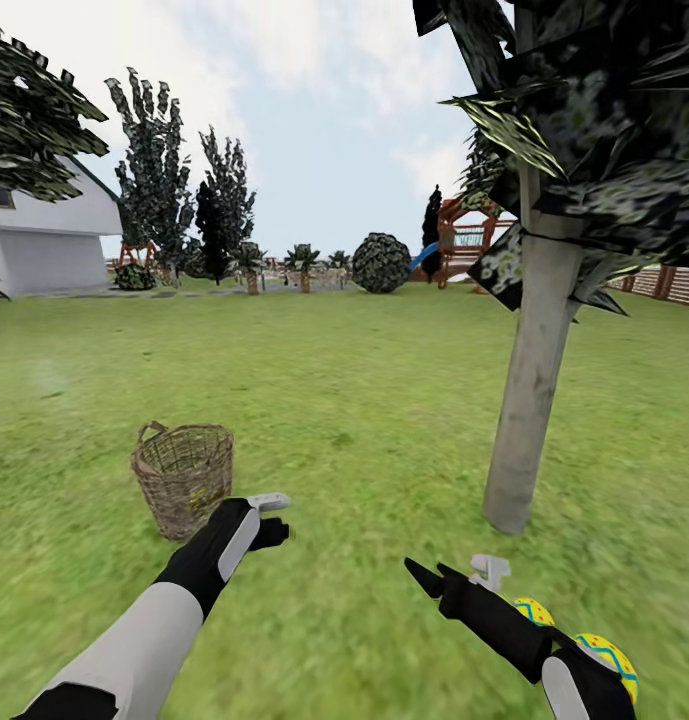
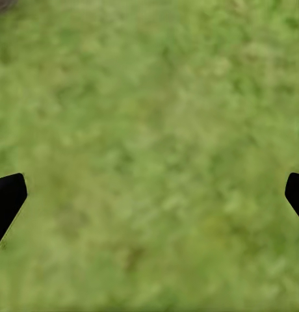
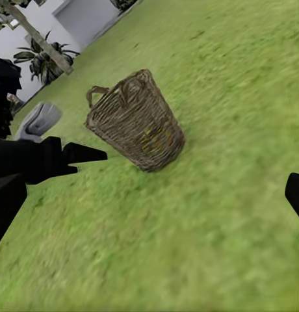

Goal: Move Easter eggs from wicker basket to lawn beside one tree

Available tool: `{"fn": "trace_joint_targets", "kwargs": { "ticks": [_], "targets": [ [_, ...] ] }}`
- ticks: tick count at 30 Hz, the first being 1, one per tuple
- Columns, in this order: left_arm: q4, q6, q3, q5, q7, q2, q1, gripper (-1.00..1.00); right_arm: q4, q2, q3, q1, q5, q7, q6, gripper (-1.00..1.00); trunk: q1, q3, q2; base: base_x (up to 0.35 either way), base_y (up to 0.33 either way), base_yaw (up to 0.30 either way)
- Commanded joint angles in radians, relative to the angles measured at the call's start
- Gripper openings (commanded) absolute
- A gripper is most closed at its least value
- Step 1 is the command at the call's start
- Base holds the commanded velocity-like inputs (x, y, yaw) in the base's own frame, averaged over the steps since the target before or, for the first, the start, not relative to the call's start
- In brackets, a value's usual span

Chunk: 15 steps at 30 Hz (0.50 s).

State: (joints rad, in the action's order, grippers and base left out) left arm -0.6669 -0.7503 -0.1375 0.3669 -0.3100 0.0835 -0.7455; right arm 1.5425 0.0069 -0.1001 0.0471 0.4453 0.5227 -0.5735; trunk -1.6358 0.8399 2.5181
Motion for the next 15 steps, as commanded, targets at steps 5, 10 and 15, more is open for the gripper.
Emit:
{"fn": "trace_joint_targets", "kwargs": {
  "ticks": [5,10,15],
  "targets": [
    [0.0,-0.002,-0.004,0.01,-0.009,0.0,0.0,1.0,0.001,0.001,-0.003,0.0,0.006,0.003,-0.008,1.0,0.002,-0.022,-0.001,0.0,0.0,0.263],
    [0.0,-0.002,-0.004,0.009,-0.009,0.0,0.0,1.0,0.002,-0.001,-0.004,0.0,0.011,0.006,-0.006,1.0,0.005,-0.044,-0.002,0.0,0.0,0.179],
    [-0.001,-0.001,-0.004,0.009,-0.009,-0.001,0.0,1.0,0.002,-0.002,-0.005,0.0,0.017,0.009,-0.005,1.0,0.007,-0.064,-0.003,0.0,0.0,0.044]
  ]
}}
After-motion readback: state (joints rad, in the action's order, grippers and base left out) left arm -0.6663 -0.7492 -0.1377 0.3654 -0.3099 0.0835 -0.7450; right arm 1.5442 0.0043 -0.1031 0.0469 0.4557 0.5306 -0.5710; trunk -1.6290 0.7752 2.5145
